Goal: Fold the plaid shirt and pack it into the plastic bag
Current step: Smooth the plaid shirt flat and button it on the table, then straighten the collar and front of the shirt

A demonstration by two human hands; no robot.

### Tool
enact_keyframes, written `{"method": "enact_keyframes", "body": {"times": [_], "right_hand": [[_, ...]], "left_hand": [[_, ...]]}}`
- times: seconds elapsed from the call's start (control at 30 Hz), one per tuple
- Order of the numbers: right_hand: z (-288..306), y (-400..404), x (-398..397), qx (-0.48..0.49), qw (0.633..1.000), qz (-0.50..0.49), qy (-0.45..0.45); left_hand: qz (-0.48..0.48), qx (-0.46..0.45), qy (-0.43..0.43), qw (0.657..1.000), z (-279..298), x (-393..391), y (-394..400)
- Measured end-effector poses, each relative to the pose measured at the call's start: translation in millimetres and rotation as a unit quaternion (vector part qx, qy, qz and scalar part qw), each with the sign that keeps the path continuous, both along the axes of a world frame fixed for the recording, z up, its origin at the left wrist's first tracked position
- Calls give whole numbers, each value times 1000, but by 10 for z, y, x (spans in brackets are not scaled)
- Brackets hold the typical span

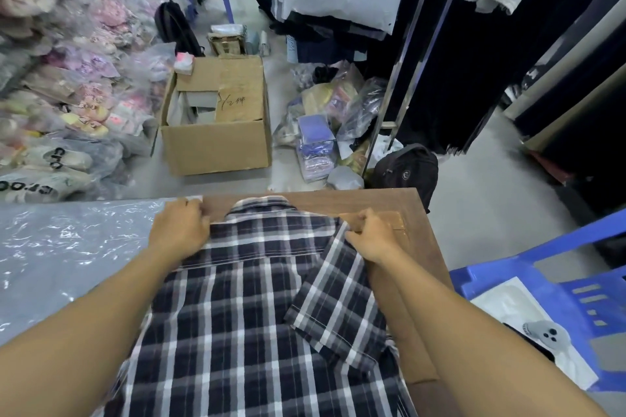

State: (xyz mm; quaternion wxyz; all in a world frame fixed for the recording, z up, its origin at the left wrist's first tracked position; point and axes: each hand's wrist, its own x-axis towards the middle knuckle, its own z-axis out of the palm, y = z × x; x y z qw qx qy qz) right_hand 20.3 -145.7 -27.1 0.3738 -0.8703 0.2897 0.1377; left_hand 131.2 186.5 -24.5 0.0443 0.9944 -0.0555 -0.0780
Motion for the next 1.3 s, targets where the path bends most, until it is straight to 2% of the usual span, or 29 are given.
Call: {"method": "enact_keyframes", "body": {"times": [0.17,0.27,0.4,0.57,0.67,0.8,0.9,1.0,1.1,1.17,1.2,1.23,1.3], "right_hand": [[-44,-55,78,40,999,-5,20],[-3,-201,97,36,999,-1,26],[122,-529,158,42,997,-60,-6],[236,-1013,327,-36,990,-128,-52],[129,-1148,395,-60,993,-96,-15],[35,-1070,379,-90,994,-50,33],[86,-849,463,-181,983,-30,9],[298,-358,736,-237,968,58,-60],[367,292,1078,-187,958,181,-120],[343,748,1231,-142,946,265,-125],[325,966,1274,-129,937,305,-109],[291,1161,1305,-131,926,342,-98],[199,1476,1363,-170,896,399,-93]], "left_hand": [[6,-45,76,996,-56,-19,171],[5,-72,61,996,-13,10,45],[1,-129,31,991,139,134,-334],[-12,-175,30,984,131,449,-963],[-12,-145,61,988,32,530,-1183],[9,-140,69,988,-112,451,-1049],[28,-155,57,986,-144,423,-665],[65,-184,26,980,-95,399,-157],[111,-264,-15,958,24,287,267],[181,-404,-15,896,159,182,447],[222,-443,-32,868,185,137,526],[247,-453,-63,854,168,89,603],[253,-371,-117,886,154,-37,730]]}}
